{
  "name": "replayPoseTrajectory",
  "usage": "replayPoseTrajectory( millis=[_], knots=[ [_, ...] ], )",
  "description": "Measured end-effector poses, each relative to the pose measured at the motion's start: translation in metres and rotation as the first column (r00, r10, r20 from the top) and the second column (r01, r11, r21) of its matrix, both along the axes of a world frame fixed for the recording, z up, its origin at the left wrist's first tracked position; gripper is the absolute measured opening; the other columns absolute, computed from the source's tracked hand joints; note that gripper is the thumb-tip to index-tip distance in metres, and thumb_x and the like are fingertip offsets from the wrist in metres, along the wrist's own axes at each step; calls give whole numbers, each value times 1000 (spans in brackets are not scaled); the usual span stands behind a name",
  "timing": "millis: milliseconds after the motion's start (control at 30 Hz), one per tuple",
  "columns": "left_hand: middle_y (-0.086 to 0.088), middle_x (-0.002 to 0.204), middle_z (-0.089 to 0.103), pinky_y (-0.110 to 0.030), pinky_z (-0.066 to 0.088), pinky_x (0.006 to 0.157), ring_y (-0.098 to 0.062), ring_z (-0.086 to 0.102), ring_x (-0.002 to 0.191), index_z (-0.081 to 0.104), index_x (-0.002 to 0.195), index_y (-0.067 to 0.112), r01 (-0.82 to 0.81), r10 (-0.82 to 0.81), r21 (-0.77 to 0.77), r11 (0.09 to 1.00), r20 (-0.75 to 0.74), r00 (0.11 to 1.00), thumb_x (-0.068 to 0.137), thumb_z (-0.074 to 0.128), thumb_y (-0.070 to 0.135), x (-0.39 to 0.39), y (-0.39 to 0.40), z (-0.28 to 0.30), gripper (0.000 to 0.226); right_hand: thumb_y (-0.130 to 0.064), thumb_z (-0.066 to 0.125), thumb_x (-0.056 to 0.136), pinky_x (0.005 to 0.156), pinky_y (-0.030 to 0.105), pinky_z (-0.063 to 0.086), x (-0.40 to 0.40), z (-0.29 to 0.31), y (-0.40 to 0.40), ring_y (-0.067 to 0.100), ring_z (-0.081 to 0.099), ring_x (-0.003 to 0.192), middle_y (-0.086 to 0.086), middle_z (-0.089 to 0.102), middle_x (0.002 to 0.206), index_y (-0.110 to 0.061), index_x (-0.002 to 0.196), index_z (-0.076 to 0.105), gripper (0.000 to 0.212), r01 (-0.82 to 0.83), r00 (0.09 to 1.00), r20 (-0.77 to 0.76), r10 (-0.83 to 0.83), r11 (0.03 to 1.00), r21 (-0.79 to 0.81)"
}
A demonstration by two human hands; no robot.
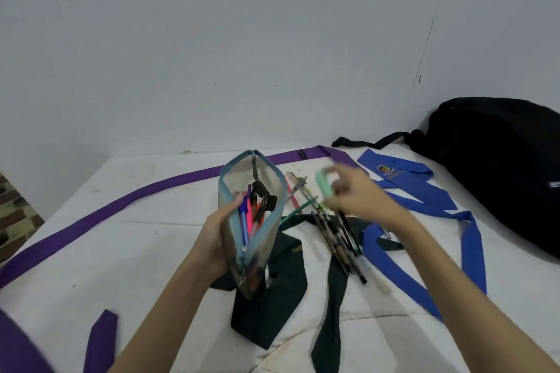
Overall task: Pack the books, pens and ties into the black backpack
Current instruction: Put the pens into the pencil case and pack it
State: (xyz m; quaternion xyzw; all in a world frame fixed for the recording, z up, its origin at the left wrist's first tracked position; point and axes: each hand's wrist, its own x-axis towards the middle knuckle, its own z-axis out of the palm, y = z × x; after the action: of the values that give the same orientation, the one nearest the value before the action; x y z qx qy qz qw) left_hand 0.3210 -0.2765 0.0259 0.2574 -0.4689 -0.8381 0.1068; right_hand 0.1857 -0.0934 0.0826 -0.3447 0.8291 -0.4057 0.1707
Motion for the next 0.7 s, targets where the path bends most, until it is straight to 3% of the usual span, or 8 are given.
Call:
replayPoseTrajectory(
  millis=[67, 133, 200, 300, 400, 467, 600, 700],
  knots=[
    [-9, 74, 65, -31, 53, 66, -21, 61, 70, 61, 90, 13, 33, -33, 8, 999, -10, 999, 70, 61, 30, -5, 11, 1, 26, 0, 64, 84, 50, 18, 48, -2, 35, 2, 10, 56, 49, 5, 58, 70, -23, 133, 38, 60, 214, 977, 91, -194, 890, -402],
    [-11, 80, 64, -35, 50, 75, -24, 60, 76, 62, 94, 12, 57, -56, 25, 998, -15, 998, 68, 62, 31, -11, 21, 0, 32, -1, 65, 84, 49, 19, 50, 4, 57, -6, 10, 59, 46, 6, 58, 73, -23, 131, 38, 58, 243, 968, 94, -231, 786, -568],
    [-11, 84, 68, -35, 51, 74, -24, 64, 77, 65, 103, 10, 63, -61, 51, 997, -41, 997, 77, 60, 35, -19, 28, 1, 36, -3, 67, 84, 50, 23, 53, 12, 62, -20, 13, 63, 49, 10, 60, 78, -21, 125, 40, 53, 193, 978, 28, -207, 839, -509],
    [-14, 103, 69, -40, 51, 84, -30, 64, 95, 65, 116, 14, 32, -28, 94, 995, -42, 999, 84, 56, 45, -31, 29, -1, 45, -12, 70, 82, 63, 35, 58, 17, 45, -46, 24, 66, 61, 15, 63, 90, -20, 124, 40, 52, 87, 993, -61, -101, 975, -205],
    [-17, 111, 68, -45, 47, 94, -33, 61, 105, 65, 117, 15, 7, 1, 96, 995, -79, 997, 88, 53, 42, -37, 22, 0, 42, -25, 68, 84, 56, 17, 49, 13, 37, -66, 19, 65, 67, 6, 61, 100, -17, 128, 47, 50, -21, 981, -190, 36, 997, 78],
    [-16, 103, 67, -42, 49, 89, -30, 61, 97, 62, 116, 14, -15, 20, 69, 997, -68, 998, 88, 51, 42, -36, 14, 3, 41, -29, 65, 86, 60, 17, 44, 8, 42, -72, 15, 59, 72, 0, 57, 92, -15, 123, 56, 41, -44, 959, -275, 64, 996, 78],
    [-13, 94, 60, -34, 46, 72, -26, 58, 85, 57, 108, 16, -94, 94, 43, 995, 7, 996, 88, 51, 43, -34, -14, -1, 34, -21, 60, 87, 69, 30, 50, -19, 43, -73, 14, 55, 63, 2, 62, 70, -16, 97, 66, 13, 116, 947, -264, -184, 960, -253],
    [-13, 94, 57, -34, 45, 71, -25, 56, 84, 58, 100, 14, -114, 112, 43, 993, 52, 992, 87, 50, 43, -31, -34, -1, 32, -10, 55, 85, 63, 27, 47, -38, 10, -79, 18, 54, 68, 0, 59, 73, -15, 88, 66, 13, 176, 945, -265, -192, 981, -82]
  ],
)
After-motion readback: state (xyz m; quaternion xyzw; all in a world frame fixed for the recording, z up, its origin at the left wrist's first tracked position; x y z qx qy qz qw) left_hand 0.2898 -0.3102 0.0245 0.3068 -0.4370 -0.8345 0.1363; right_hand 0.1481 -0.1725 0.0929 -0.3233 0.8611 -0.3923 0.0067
